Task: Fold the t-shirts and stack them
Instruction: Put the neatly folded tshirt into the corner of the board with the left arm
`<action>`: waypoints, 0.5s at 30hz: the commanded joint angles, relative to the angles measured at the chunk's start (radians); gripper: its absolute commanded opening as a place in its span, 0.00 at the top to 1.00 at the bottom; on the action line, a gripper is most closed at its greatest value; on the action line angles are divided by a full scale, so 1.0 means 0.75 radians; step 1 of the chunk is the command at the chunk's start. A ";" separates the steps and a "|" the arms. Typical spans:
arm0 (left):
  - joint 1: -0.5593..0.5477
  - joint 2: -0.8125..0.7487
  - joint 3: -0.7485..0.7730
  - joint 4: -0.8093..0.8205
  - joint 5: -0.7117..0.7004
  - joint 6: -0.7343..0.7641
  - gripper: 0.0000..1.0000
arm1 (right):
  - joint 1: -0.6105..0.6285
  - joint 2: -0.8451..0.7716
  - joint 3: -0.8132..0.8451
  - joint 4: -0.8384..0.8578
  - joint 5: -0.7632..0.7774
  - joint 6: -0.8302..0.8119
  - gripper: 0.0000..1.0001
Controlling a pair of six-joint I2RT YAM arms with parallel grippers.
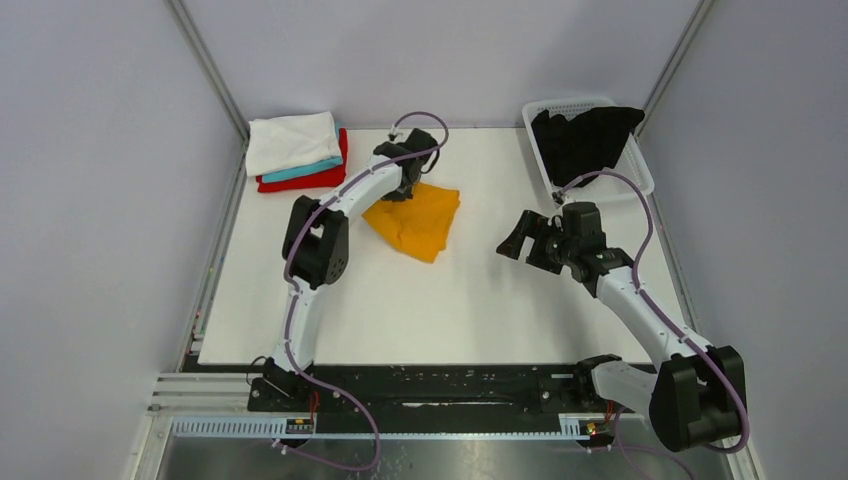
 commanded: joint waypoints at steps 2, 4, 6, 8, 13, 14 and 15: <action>0.066 0.033 0.208 0.110 -0.357 0.372 1.00 | -0.003 -0.042 0.013 -0.032 0.135 -0.073 0.01; 0.095 0.038 0.234 0.174 -0.455 0.452 1.00 | -0.003 -0.041 0.017 -0.033 0.160 -0.080 0.01; 0.129 0.030 0.236 0.284 -0.474 0.548 1.00 | -0.003 -0.035 0.022 -0.033 0.172 -0.088 0.00; 0.162 0.018 0.237 0.373 -0.477 0.647 1.00 | -0.003 -0.025 0.029 -0.033 0.187 -0.094 0.00; 0.254 0.002 0.324 0.476 -0.404 0.779 1.00 | -0.002 0.002 0.032 -0.034 0.223 -0.103 0.01; 0.277 0.001 0.360 0.474 -0.375 0.784 1.00 | -0.002 0.009 0.034 -0.036 0.231 -0.103 0.01; 0.297 -0.001 0.401 0.474 -0.363 0.791 1.00 | -0.003 0.015 0.038 -0.039 0.238 -0.103 0.01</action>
